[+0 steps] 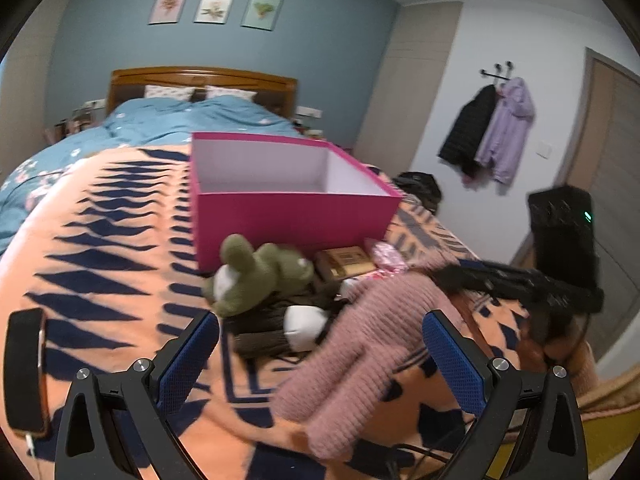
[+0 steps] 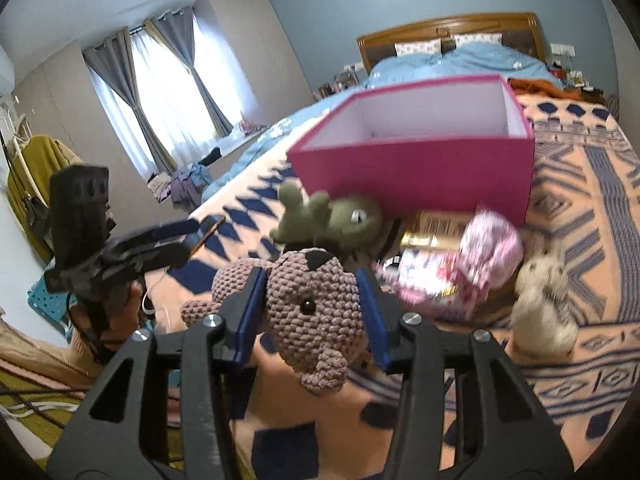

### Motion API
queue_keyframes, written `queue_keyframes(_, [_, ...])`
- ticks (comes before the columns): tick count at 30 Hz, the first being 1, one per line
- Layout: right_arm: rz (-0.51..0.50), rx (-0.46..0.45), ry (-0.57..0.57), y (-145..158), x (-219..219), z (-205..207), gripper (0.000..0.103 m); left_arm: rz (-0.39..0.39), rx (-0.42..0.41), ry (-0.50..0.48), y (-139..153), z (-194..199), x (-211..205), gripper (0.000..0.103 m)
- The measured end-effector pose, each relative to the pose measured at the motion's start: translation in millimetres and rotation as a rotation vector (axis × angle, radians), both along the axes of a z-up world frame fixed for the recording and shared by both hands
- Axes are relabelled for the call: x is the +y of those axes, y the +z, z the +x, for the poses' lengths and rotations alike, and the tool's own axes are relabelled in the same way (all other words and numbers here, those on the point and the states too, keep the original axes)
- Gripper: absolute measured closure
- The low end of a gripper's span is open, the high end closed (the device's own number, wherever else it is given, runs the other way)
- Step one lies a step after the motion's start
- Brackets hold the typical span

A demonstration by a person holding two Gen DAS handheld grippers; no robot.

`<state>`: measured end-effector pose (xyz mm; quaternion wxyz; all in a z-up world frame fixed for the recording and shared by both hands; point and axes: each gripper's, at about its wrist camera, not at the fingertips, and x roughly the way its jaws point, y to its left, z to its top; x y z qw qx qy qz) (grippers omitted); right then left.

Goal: Organize objects
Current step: 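Reach the right gripper to the pink knitted bear and grasp it, then carry the pink knitted bear with the right gripper into the pink box and release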

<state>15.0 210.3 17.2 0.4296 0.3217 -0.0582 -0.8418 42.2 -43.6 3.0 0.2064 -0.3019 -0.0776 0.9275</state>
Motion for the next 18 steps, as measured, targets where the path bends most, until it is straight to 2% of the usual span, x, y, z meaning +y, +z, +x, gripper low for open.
queue_keyframes(5, [-0.032, 0.020, -0.022, 12.3, -0.4, -13.1, 0.054, -0.029, -0.025, -0.009, -6.0, -12.1, 10.9, 0.002])
queue_keyframes(10, [-0.049, 0.051, -0.027, 23.4, -2.2, -22.0, 0.054, -0.025, -0.077, -0.037, -12.1, -30.9, 17.8, 0.025])
queue_keyframes(12, [-0.056, 0.059, -0.024, 27.0, -3.7, -26.1, 0.054, -0.022, -0.088, -0.046, -10.1, -37.5, 19.5, 0.041])
queue_keyframes(14, [-0.053, 0.074, -0.027, 30.8, -5.7, -29.1, 0.054, -0.013, -0.088, -0.053, -5.9, -43.7, 20.4, 0.052])
queue_keyframes(15, [-0.051, 0.081, -0.028, 32.6, -6.7, -30.8, 0.054, -0.017, -0.082, -0.052, -3.3, -46.0, 21.0, 0.055])
queue_keyframes(18, [-0.063, 0.098, -0.033, 39.4, -7.9, -38.7, 0.054, -0.028, -0.055, -0.044, 6.9, -53.9, 21.7, 0.058])
